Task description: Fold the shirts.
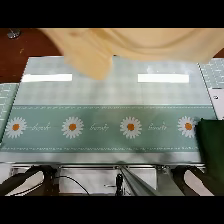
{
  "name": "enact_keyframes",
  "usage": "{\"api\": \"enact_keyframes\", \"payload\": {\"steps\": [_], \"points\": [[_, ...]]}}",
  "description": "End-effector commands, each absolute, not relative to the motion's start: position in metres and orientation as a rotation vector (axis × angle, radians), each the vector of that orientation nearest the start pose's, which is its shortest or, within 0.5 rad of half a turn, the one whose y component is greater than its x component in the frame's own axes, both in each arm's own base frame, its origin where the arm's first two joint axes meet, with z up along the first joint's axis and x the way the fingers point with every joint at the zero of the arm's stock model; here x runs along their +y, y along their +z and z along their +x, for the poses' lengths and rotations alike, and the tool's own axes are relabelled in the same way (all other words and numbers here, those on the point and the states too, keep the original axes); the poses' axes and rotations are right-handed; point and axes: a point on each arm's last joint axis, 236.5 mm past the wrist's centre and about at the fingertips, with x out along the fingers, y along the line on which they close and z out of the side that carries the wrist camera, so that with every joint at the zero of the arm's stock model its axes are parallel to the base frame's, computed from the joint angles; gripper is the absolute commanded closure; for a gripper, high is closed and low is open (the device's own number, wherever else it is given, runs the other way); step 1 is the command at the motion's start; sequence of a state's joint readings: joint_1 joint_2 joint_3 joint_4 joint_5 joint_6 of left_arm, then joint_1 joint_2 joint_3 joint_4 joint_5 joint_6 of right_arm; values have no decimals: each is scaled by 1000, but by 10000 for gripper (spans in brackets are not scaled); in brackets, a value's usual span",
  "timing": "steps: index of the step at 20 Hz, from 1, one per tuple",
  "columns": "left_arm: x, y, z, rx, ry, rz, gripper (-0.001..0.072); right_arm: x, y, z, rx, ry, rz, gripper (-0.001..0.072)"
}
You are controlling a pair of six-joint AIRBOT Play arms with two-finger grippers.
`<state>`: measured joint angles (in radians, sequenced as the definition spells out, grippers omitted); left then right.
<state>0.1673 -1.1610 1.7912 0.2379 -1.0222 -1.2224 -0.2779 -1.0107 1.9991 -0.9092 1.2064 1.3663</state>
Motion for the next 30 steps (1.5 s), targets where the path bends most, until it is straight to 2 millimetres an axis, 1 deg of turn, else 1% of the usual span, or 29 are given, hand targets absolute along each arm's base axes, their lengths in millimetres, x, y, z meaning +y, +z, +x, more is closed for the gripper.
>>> {"api": "enact_keyframes", "payload": {"steps": [1,2,4,6,7,8,10,11,12,13,15,16,18,19,21,23,24,25,26,27,28,30], "points": [[-89,529,319,-27,-631,-402,683,59,536,210,-39,227,-30,693],[-79,536,298,-56,-557,-335,683,58,539,184,-65,187,-54,693],[-68,544,259,-101,-414,-211,683,53,544,135,-114,103,-67,693],[-61,551,217,-157,-245,-73,683,48,542,97,-142,36,-63,693],[-60,554,199,-177,-182,-38,683,47,538,85,-143,15,-63,693],[-60,556,181,-199,-134,5,682,42,531,76,-128,-16,-58,693],[-59,553,157,-200,-94,29,683,39,518,68,-90,-38,-49,693],[-61,547,152,-180,-106,37,683,38,510,71,-66,-37,-44,693],[-62,538,152,-144,-128,41,682,38,498,78,-26,-30,-35,693],[-62,529,157,-111,-149,26,683,38,481,89,33,-17,-22,693],[-58,503,180,-24,-183,-18,683,37,440,122,180,22,18,693],[-54,481,199,41,-189,-45,683,39,420,138,241,49,42,693],[-42,431,242,165,-188,-116,683,49,379,175,346,137,114,693],[-36,401,266,229,-186,-165,683,58,357,193,389,198,154,693],[-27,332,312,373,-188,-262,683,66,316,230,450,271,240,693],[-28,272,349,479,-215,-321,683,59,275,272,501,286,304,693],[-29,242,369,527,-218,-335,682,51,256,297,526,276,327,693],[-31,219,388,568,-223,-344,683,43,238,320,555,267,340,693],[-35,197,409,601,-226,-357,682,36,222,344,581,258,361,693],[-37,181,429,615,-220,-367,683,28,205,372,596,250,388,693],[-40,165,450,623,-211,-380,682,20,184,398,615,237,423,693],[-46,138,485,640,-196,-420,682,7,146,444,660,214,493,693]]}}
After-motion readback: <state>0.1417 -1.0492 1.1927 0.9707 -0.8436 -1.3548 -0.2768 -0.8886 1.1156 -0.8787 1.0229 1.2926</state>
